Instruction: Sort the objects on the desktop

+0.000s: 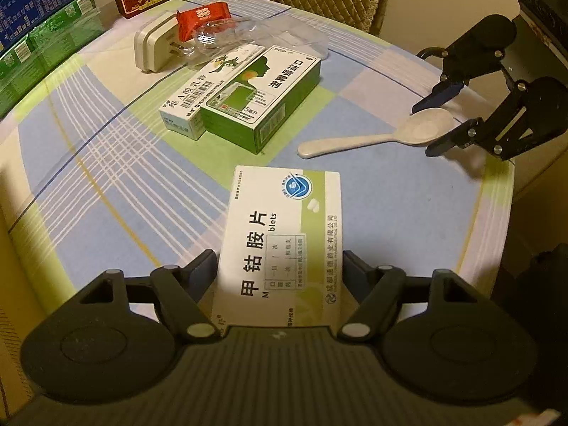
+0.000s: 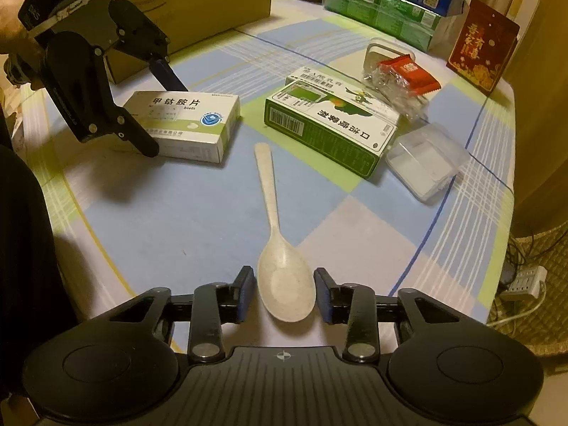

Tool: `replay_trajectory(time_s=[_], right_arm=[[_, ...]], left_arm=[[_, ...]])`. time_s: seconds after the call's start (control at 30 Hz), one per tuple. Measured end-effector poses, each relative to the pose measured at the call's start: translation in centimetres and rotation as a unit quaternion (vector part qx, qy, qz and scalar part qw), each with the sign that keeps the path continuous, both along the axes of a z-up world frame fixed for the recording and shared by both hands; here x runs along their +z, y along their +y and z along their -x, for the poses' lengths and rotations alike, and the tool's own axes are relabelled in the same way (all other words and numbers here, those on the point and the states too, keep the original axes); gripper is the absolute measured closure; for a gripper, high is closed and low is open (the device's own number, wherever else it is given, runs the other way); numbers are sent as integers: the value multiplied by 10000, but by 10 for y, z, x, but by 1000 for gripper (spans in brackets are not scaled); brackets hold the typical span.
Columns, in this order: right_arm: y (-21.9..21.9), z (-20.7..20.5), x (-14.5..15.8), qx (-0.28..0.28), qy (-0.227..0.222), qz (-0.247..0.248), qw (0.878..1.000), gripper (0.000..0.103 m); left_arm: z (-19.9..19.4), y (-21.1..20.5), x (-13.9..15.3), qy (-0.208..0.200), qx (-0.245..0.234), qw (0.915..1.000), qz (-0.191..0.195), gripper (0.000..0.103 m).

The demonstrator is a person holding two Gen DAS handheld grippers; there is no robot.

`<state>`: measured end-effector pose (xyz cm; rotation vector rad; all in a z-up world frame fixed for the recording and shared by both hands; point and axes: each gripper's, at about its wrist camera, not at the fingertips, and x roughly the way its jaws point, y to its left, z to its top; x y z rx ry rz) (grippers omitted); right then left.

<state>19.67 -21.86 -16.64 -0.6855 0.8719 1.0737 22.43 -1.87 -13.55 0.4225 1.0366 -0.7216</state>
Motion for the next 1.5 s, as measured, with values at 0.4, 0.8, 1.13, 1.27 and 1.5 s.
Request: replay_trajectory(time_s=[0.4,0.8,1.13,1.27,1.5], right_arm=[[-3,7,2,-200,-55,-119,9997,73],[-13,15,18,-701,-63,-424,9966,73],[-5,22,59,-1270,-78,-839,9883,73],[5,27,81,-1409,-104,-988,9850,73],[31,44,119,-1464,-158,-1248,9812,73]], left_arm=[[1,-3,-2,-78,72,9999,-48,35],[5,-3,11,-170,364,9992,30,36],[9,6,49,-379,1026,9940,88,36],[13,12,69,-557,1293,9900,49,36],[28,27,114,-857,1627,9829,128,36]])
